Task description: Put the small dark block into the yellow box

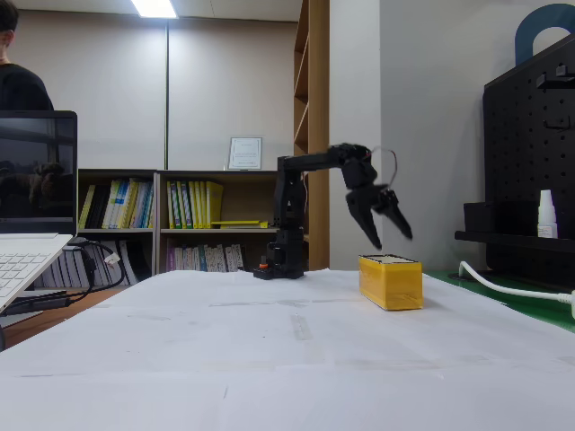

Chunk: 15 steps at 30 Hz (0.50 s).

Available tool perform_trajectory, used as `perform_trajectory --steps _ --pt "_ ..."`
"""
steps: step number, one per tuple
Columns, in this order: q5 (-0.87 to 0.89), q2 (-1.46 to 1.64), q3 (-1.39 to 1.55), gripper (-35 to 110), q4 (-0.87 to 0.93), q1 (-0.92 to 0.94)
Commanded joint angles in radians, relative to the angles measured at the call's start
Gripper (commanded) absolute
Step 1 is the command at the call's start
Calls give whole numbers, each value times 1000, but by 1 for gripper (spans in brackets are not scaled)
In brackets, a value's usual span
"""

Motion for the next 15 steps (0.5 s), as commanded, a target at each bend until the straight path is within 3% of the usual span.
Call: perform_trajectory --steps 1,10,15 --pt "-61 -252 28 36 12 89" --pt "-155 -746 -423 34 -11 262" --pt "-175 -940 -765 0 -72 390"
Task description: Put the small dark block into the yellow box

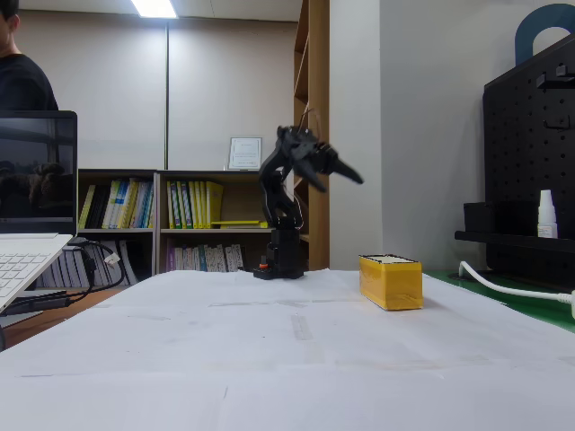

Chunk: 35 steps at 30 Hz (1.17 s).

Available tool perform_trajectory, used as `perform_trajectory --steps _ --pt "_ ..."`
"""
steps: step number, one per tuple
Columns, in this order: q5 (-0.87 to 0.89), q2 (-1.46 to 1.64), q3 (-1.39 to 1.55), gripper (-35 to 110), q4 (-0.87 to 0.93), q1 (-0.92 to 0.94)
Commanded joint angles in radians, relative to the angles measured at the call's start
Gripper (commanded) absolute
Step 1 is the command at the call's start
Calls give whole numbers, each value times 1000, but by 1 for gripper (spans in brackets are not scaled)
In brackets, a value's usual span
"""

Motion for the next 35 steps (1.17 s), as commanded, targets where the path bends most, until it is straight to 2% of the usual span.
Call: perform_trajectory --steps 1,7,14,20,35 --pt "-12 -126 -164 0 -34 71" --pt "-86 -291 -503 0 -40 150" --pt "-124 -442 -742 0 -18 173" --pt "-124 -532 -844 0 31 167" --pt "-109 -607 -844 0 265 152"
